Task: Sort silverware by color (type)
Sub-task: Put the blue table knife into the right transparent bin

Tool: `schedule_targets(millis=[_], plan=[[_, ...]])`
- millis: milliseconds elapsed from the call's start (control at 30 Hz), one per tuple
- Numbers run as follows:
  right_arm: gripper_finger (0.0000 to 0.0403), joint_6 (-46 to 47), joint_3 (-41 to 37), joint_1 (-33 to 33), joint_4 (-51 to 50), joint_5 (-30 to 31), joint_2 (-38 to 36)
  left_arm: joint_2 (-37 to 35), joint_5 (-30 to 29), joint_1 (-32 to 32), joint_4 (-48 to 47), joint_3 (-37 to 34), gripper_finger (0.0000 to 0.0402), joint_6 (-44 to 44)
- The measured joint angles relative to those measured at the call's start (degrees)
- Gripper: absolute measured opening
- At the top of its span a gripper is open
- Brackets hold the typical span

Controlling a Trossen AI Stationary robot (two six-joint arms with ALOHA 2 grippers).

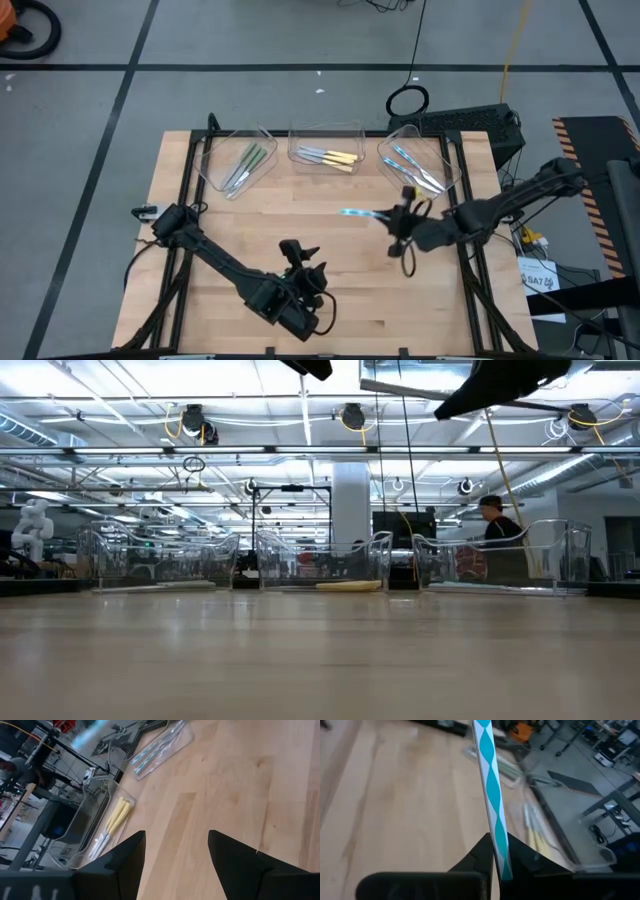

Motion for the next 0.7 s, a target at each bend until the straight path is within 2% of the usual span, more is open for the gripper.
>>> schedule_targets(millis=[333,700], plan=[[0.0027,4.29,0.0,-9.19,-9.25,4.42,-10.12,0.02,0.04,0.26,1.15,0.0,0.0223,-0.03],[0.0031,5.92,-0.02,-18.86,-18.65,4.16,-12.38,0.04,0.13,0.34,1.36,0.0,0.0223,-0.03]])
